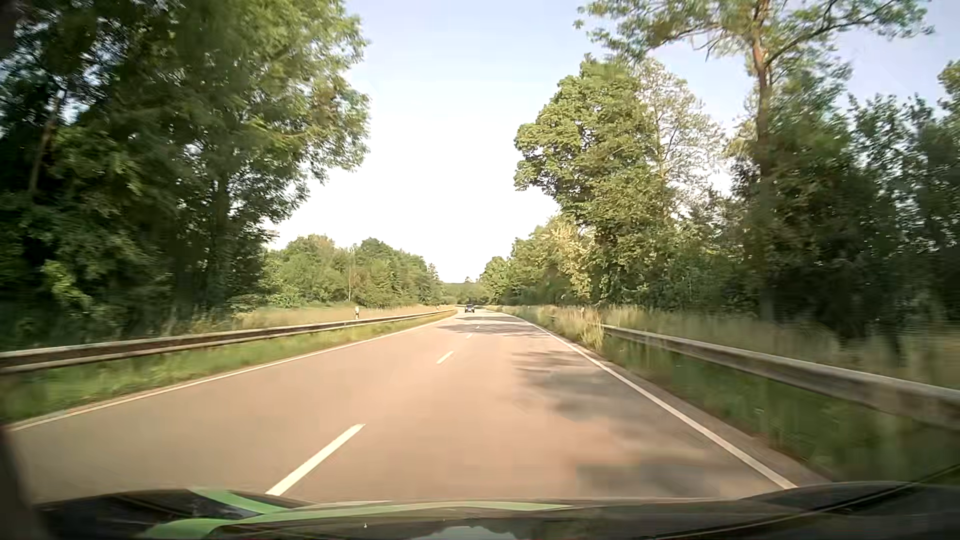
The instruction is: Follow the waypoints while adhering to traffic rules and regulations
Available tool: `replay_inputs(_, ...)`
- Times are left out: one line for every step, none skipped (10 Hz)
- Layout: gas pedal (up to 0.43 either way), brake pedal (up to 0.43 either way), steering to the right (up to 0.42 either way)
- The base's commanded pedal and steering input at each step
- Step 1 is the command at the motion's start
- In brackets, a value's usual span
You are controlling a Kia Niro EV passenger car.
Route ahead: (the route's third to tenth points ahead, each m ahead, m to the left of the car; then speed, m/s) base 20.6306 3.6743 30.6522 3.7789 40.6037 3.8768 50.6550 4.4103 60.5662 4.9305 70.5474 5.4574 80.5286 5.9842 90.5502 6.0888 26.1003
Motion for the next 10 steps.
replay_inputs(0.138,0.0,-0.008)
replay_inputs(0.157,0.0,-0.007)
replay_inputs(0.169,0.0,-0.007)
replay_inputs(0.169,0.0,-0.008)
replay_inputs(0.177,0.0,-0.007)
replay_inputs(0.177,0.0,-0.007)
replay_inputs(0.177,0.0,-0.007)
replay_inputs(0.177,0.0,-0.006)
replay_inputs(0.169,0.0,-0.006)
replay_inputs(0.15,0.0,-0.006)
